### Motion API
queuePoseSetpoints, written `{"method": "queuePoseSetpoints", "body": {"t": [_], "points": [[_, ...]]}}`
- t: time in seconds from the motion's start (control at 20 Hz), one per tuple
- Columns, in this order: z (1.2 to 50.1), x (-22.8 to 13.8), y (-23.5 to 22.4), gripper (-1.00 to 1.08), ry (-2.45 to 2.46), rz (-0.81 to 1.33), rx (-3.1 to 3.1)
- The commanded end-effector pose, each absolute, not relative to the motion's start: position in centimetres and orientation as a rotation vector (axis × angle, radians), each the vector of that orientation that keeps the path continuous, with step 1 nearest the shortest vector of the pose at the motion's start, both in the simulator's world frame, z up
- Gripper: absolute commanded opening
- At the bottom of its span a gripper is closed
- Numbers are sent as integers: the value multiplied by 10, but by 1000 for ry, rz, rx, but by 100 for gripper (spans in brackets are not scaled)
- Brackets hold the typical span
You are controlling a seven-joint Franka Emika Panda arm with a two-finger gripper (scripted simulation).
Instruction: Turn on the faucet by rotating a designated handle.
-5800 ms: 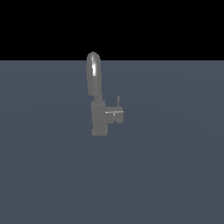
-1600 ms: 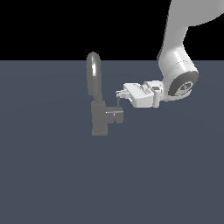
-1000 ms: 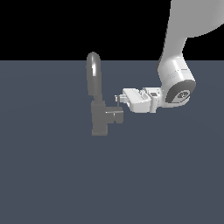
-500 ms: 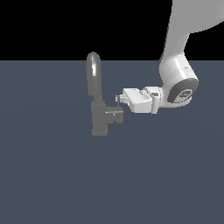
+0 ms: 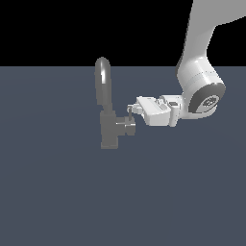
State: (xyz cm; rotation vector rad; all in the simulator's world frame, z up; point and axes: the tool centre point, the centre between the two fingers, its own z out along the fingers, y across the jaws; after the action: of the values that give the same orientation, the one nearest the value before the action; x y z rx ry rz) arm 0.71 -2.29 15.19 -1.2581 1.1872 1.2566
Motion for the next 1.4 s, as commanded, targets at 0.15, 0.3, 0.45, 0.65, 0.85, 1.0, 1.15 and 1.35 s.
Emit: {"method": "queuePoseSetpoints", "body": {"t": [0.15,0.3,0.45,0.65,0.85,1.0,1.15,1.35], "points": [[157,0,-23,-100,1182,1255,-1261],[151,-11,-24,-100,1182,1258,-1260],[145,-23,-25,-100,1183,1261,-1259],[137,-39,-26,-100,1184,1265,-1257],[128,-56,-28,-100,1185,1270,-1255],[137,-44,-26,-100,1165,1243,-1273],[117,-52,-27,-100,1171,1252,-1267],[91,-62,-28,-100,1179,1263,-1260]]}}
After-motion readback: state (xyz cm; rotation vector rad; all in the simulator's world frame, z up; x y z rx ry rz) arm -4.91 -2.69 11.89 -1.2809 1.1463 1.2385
